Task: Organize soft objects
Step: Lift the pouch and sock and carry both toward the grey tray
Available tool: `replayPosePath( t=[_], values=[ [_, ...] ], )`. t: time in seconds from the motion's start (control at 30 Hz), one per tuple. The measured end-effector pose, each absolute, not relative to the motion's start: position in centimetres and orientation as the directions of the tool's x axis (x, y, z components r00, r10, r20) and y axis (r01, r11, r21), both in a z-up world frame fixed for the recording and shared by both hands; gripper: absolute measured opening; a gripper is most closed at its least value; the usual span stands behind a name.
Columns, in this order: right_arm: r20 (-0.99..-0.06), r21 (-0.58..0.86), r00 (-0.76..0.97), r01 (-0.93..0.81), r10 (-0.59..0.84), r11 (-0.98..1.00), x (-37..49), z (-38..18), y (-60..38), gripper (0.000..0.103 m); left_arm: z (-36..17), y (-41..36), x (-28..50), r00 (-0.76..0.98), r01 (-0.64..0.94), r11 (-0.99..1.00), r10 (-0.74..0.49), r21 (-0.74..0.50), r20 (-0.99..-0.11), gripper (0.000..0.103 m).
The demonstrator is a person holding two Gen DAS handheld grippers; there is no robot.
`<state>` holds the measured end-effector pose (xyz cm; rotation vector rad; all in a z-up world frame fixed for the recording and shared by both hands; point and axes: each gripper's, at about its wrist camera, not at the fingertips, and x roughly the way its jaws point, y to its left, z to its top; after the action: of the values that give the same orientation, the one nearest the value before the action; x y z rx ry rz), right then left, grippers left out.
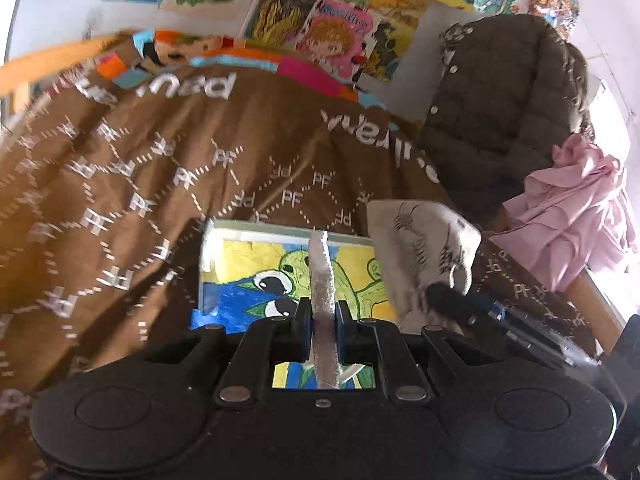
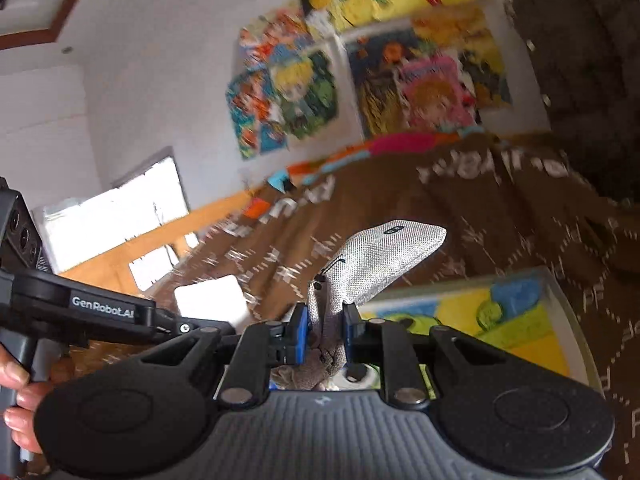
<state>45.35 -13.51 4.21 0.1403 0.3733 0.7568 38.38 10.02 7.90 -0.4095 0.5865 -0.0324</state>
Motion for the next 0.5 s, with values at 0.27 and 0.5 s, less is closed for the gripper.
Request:
replayPosePath(
  t=[0.27,0.5],
  values=[
    [-0.398,0.240,0.665,-0.590,0.632,0.771,48.1,2.0,-12.9,0.020,2.8,9.2,44.3,0.836,0.011,0.911,-0.234,-0.412,-0.497,0.012],
    [-0.484,0.181,0.637,-0.597,0.600,0.781,48.5,0.6,-11.8,0.021,-0.7,10.2,46.5,0.820,0.006,0.862,-0.294,-0.507,-0.491,0.012]
  ],
)
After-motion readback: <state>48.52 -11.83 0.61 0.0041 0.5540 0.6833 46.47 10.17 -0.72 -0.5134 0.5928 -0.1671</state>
